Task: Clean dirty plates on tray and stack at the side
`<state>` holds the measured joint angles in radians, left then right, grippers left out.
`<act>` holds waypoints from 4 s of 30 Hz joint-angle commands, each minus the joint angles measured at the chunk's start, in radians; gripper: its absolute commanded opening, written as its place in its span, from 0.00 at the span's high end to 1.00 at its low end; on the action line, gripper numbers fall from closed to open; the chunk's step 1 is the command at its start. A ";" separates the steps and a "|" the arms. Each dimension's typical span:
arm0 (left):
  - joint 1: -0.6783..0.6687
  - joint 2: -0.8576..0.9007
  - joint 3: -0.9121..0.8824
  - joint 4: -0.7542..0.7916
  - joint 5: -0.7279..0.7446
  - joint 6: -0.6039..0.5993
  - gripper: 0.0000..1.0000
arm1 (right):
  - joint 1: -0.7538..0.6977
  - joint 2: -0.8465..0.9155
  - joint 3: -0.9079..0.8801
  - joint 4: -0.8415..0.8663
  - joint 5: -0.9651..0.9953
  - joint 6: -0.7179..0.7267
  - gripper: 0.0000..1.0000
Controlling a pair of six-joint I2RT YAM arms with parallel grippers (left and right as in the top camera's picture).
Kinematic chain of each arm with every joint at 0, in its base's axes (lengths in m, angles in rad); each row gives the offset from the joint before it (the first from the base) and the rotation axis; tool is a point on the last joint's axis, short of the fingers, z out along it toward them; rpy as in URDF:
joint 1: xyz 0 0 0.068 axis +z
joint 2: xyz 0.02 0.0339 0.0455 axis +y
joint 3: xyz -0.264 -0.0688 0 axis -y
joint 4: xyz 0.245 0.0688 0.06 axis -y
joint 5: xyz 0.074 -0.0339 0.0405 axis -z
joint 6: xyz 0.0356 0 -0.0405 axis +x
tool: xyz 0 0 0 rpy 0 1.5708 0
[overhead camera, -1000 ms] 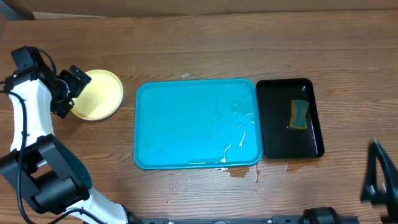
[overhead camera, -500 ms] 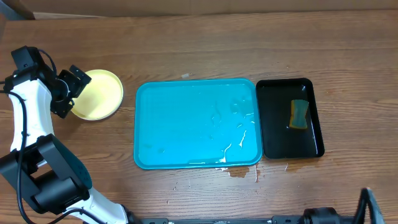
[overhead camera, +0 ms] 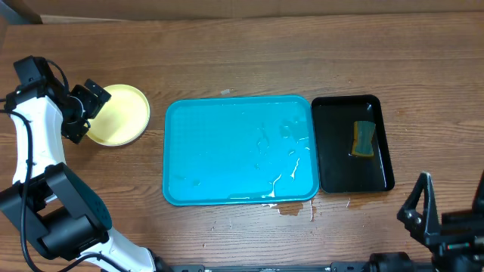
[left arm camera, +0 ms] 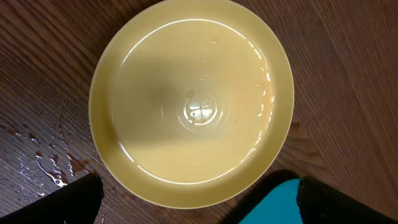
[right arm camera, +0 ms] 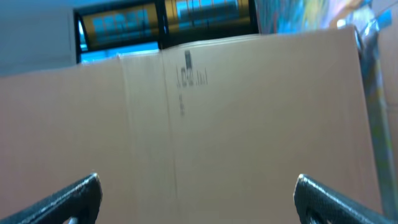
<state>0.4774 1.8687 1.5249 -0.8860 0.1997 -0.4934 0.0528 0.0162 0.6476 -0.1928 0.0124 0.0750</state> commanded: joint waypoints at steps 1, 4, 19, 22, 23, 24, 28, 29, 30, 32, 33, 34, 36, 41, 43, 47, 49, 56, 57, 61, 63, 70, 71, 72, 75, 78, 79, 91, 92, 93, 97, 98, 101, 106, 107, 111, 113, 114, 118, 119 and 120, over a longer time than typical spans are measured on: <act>-0.006 0.014 -0.008 0.001 0.010 0.022 0.00 | -0.005 -0.012 -0.084 0.100 -0.014 0.003 0.00; -0.006 0.014 -0.008 0.001 0.010 0.022 0.00 | -0.005 -0.012 -0.143 0.185 -0.014 0.003 0.00; -0.006 0.014 -0.008 0.001 0.010 0.022 0.00 | -0.005 -0.012 -0.454 0.435 -0.025 0.006 0.00; -0.006 0.014 -0.008 0.001 0.010 0.023 0.00 | -0.005 -0.013 -0.510 0.456 -0.025 0.006 0.00; -0.006 0.014 -0.008 0.001 0.010 0.022 0.00 | -0.005 -0.013 -0.526 0.470 -0.025 0.006 0.00; -0.006 0.014 -0.008 0.001 0.010 0.022 0.00 | -0.005 -0.013 -0.537 0.481 -0.025 0.006 0.00; -0.006 0.014 -0.008 0.001 0.010 0.022 0.00 | -0.005 -0.013 -0.587 0.518 -0.026 0.006 0.00; -0.006 0.014 -0.008 0.001 0.010 0.022 0.00 | -0.005 -0.013 -0.598 0.524 -0.026 0.007 0.00; -0.006 0.014 -0.008 0.001 0.010 0.022 0.00 | -0.005 -0.013 -0.611 0.529 -0.026 0.006 0.00; -0.006 0.014 -0.008 0.001 0.010 0.022 0.00 | -0.005 -0.013 -0.634 0.530 -0.026 0.007 0.00; -0.006 0.014 -0.008 0.001 0.010 0.022 0.00 | -0.005 -0.013 -0.641 0.525 -0.026 0.006 0.00; -0.006 0.014 -0.008 0.001 0.010 0.022 0.00 | -0.005 -0.013 -0.640 0.502 -0.027 0.007 0.00; -0.006 0.014 -0.008 0.001 0.010 0.022 0.00 | -0.005 -0.013 -0.640 0.478 -0.025 0.006 0.00; -0.006 0.014 -0.008 0.001 0.010 0.022 0.00 | -0.005 -0.013 -0.640 0.361 -0.026 0.006 0.00; -0.006 0.014 -0.008 0.001 0.010 0.023 0.00 | -0.005 -0.013 -0.640 0.294 -0.025 0.006 0.00; -0.006 0.014 -0.008 0.001 0.010 0.022 0.00 | -0.005 -0.013 -0.640 0.185 -0.026 0.006 0.00; -0.006 0.014 -0.008 0.001 0.010 0.022 0.00 | -0.005 -0.013 -0.640 0.140 -0.030 0.006 0.00; -0.006 0.014 -0.008 0.001 0.010 0.022 0.00 | -0.005 -0.013 -0.640 0.108 -0.033 -0.068 0.00; -0.006 0.014 -0.008 0.001 0.010 0.022 0.00 | -0.005 -0.013 -0.640 0.108 -0.033 -0.082 0.00; -0.006 0.014 -0.008 0.001 0.010 0.022 0.00 | -0.005 -0.013 -0.640 0.109 -0.032 -0.078 0.00; -0.006 0.014 -0.008 0.001 0.010 0.022 0.00 | -0.005 -0.013 -0.640 0.109 -0.032 -0.079 0.00; -0.006 0.014 -0.008 0.001 0.010 0.022 0.00 | -0.005 -0.013 -0.640 0.109 -0.032 -0.079 0.00; -0.006 0.014 -0.008 0.001 0.010 0.022 0.00 | -0.005 -0.013 -0.640 0.109 -0.032 -0.079 0.00; -0.006 0.014 -0.008 0.001 0.010 0.022 0.00 | -0.005 -0.013 -0.640 0.109 -0.032 -0.079 0.00; -0.006 0.014 -0.008 0.001 0.010 0.022 0.00 | -0.005 -0.013 -0.640 0.109 -0.032 -0.079 0.00; -0.006 0.014 -0.008 0.001 0.010 0.022 0.00 | -0.005 -0.013 -0.640 0.109 -0.032 -0.079 0.00; -0.006 0.014 -0.008 0.001 0.010 0.022 0.00 | -0.005 -0.013 -0.640 0.109 -0.032 -0.079 0.00; -0.006 0.014 -0.008 0.001 0.010 0.022 0.00 | -0.005 -0.013 -0.640 0.109 -0.032 -0.079 0.00; -0.006 0.014 -0.008 0.001 0.010 0.022 0.00 | -0.005 -0.013 -0.640 0.109 -0.032 -0.079 0.00; -0.006 0.014 -0.008 0.001 0.010 0.022 0.00 | -0.005 -0.013 -0.640 0.109 -0.032 -0.079 0.00; -0.006 0.014 -0.008 0.001 0.010 0.022 0.00 | -0.005 -0.013 -0.640 0.109 -0.032 -0.079 0.00; -0.006 0.014 -0.008 0.001 0.010 0.023 0.00 | -0.005 -0.013 -0.640 0.109 -0.032 -0.079 0.00; -0.006 0.014 -0.008 0.001 0.010 0.023 0.00 | -0.005 -0.013 -0.640 0.109 -0.032 -0.079 0.00; -0.006 0.014 -0.008 0.001 0.010 0.022 0.00 | -0.005 -0.013 -0.640 0.109 -0.032 -0.079 0.00; -0.006 0.014 -0.008 0.001 0.010 0.022 0.00 | -0.005 -0.013 -0.640 0.109 -0.032 -0.079 0.00; -0.006 0.014 -0.008 0.001 0.010 0.022 0.00 | -0.005 -0.013 -0.640 0.109 -0.032 -0.079 0.00; -0.007 0.015 -0.008 0.001 0.008 0.022 0.00 | -0.005 -0.013 -0.640 0.109 -0.032 -0.079 0.00; -0.007 0.015 -0.008 0.001 0.008 0.022 0.00 | -0.005 -0.013 -0.640 0.109 -0.032 -0.079 0.00; -0.001 0.016 -0.008 0.001 0.007 0.022 0.00 | -0.005 -0.013 -0.640 0.109 -0.032 -0.079 0.00; 0.000 0.016 -0.008 0.001 0.007 0.022 0.00 | -0.005 -0.013 -0.640 0.109 -0.032 -0.079 0.00; 0.000 0.016 -0.008 0.001 0.007 0.022 0.00 | -0.005 -0.013 -0.640 0.109 -0.032 -0.079 0.00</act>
<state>0.4774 1.8687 1.5249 -0.8864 0.1993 -0.4934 0.0528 0.0132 0.0181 -0.0898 -0.0189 -0.0002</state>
